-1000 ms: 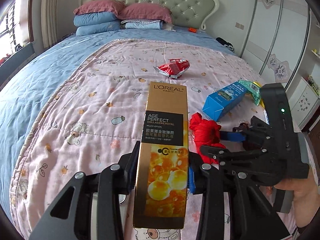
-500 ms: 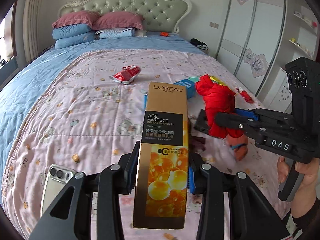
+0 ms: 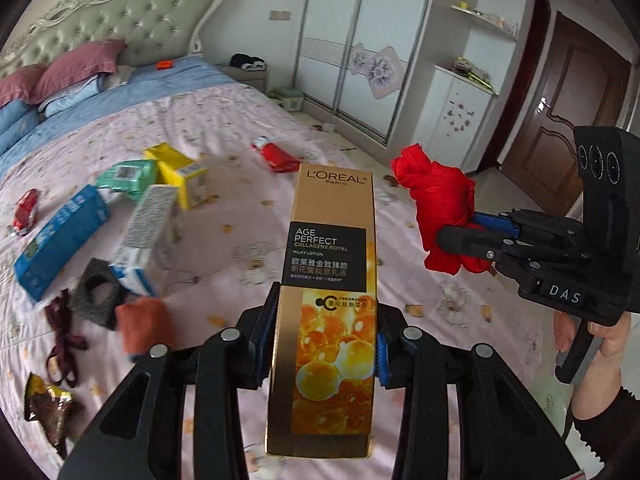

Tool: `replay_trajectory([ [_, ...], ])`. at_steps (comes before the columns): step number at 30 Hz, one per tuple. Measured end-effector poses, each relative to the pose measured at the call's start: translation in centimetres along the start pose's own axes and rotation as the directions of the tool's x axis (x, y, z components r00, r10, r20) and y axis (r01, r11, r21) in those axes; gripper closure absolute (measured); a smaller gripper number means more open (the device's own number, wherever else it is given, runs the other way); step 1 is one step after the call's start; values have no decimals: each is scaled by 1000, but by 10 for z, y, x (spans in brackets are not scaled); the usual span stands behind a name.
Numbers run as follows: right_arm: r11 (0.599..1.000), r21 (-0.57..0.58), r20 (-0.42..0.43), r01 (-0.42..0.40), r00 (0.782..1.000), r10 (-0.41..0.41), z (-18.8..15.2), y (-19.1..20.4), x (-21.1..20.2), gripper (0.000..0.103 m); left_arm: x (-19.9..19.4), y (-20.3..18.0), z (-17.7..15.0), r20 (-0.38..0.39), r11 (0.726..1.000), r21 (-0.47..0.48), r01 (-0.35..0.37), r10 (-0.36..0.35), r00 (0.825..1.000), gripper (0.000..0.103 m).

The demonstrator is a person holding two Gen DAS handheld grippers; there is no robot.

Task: Collect trash
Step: 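Carry both items over the yellow bin and open both tools to drop them, then move both open tools back over the quilt toward the remaining items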

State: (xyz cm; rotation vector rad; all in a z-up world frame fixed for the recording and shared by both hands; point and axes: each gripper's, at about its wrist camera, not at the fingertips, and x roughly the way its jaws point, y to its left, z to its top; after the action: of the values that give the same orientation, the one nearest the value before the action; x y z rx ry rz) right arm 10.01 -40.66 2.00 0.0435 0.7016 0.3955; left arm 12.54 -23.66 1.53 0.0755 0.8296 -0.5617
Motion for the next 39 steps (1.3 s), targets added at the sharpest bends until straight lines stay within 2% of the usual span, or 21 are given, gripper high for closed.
replay_trajectory([
  [4,992,98,1,80,997,-81,-36,-76,-37,77,54,-72,17,-71,993,85,77,-71,995,64],
  [8,966,180,-33,185,983,-182,-80,-146,-65,77,108,-142,27,-155,979,120,165,-145,977,64],
  [11,935,242,-83,259,966,-246,-118,-192,-80,77,147,-196,32,-227,963,118,242,-211,951,64],
  [14,901,298,-143,314,949,-283,-153,-232,-86,77,187,-245,34,-286,953,128,275,-230,930,64],
  [18,865,329,-208,379,923,-325,-189,-269,-88,77,237,-293,30,-387,940,84,330,-274,880,64],
  [21,838,390,-234,381,921,-310,-206,-291,-85,77,266,-317,26,-441,936,83,343,-274,855,64],
  [23,826,421,-248,376,923,-295,-215,-305,-82,77,277,-331,21,-466,935,86,343,-267,843,64],
  [25,823,425,-263,376,922,-285,-218,-313,-76,76,287,-338,22,-489,930,83,358,-275,828,64],
  [27,822,433,-271,369,923,-272,-220,-321,-71,66,292,-342,24,-494,935,93,343,-256,831,47],
  [28,821,433,-281,373,921,-270,-220,-324,-68,63,295,-345,26,-493,937,108,333,-241,836,26],
  [29,817,431,-285,384,916,-281,-221,-326,-66,57,296,-349,27,-485,939,122,320,-225,845,18],
  [30,812,428,-289,397,911,-293,-220,-329,-64,56,298,-351,27,-478,941,134,312,-214,852,18],
  [32,801,439,-287,408,908,-306,-222,-332,-66,55,297,-354,27,-478,938,146,314,-211,853,17],
  [34,791,472,-269,389,918,-292,-228,-336,-71,55,295,-354,26,-477,935,154,321,-214,852,17],
  [39,786,495,-240,371,928,-286,-230,-335,-85,55,279,-351,25,-443,927,197,320,-207,872,17],
])
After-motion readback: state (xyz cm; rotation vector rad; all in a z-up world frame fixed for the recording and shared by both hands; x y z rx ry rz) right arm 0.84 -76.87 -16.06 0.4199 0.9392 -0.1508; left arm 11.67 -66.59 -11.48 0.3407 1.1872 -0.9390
